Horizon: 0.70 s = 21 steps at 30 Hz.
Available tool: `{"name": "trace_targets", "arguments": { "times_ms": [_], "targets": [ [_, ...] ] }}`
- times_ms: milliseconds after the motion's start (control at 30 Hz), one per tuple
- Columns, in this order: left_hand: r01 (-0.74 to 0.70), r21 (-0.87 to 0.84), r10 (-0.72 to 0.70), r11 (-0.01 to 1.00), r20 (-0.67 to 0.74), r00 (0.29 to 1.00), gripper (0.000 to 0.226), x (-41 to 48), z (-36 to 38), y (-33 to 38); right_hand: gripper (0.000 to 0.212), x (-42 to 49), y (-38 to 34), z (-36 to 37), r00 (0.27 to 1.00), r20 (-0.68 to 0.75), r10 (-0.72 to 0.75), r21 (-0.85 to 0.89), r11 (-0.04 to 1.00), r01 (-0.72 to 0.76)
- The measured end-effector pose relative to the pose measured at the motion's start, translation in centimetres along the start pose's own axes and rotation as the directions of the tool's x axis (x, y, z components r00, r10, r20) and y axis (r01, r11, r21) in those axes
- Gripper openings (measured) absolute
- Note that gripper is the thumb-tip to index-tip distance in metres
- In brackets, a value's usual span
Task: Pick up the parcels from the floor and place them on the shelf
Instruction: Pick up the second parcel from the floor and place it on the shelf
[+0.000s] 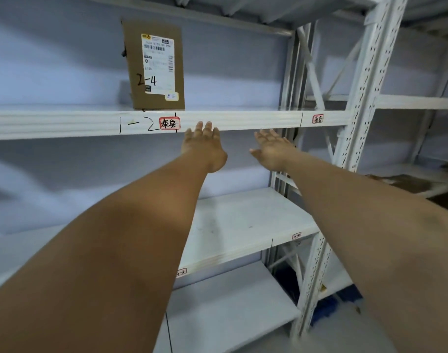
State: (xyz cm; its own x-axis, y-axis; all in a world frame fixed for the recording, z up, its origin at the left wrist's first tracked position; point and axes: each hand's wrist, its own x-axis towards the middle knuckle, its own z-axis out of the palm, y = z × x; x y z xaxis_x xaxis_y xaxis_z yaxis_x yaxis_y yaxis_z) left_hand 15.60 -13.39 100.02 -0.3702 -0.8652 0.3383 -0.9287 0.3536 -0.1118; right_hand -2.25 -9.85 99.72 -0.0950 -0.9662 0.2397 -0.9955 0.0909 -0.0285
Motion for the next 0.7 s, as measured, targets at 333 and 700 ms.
{"name": "trace_targets", "arguments": {
  "times_ms": [333, 700],
  "targets": [
    [0.154, 0.025, -0.156, 0.988, 0.153, 0.976, 0.076, -3.3, 0.9, 6.3, 0.068, -2.0, 5.6, 1.1, 0.995, 0.044, -0.086, 0.029, 0.996, 0.085],
    [0.026, 0.128, -0.069, 0.991, 0.351, 0.934, 0.084, -7.6, 9.1, 14.0, 0.065, -5.0, 11.5, 10.2, 0.948, 0.241, -0.206, 0.099, 0.977, 0.188]
  ]
}}
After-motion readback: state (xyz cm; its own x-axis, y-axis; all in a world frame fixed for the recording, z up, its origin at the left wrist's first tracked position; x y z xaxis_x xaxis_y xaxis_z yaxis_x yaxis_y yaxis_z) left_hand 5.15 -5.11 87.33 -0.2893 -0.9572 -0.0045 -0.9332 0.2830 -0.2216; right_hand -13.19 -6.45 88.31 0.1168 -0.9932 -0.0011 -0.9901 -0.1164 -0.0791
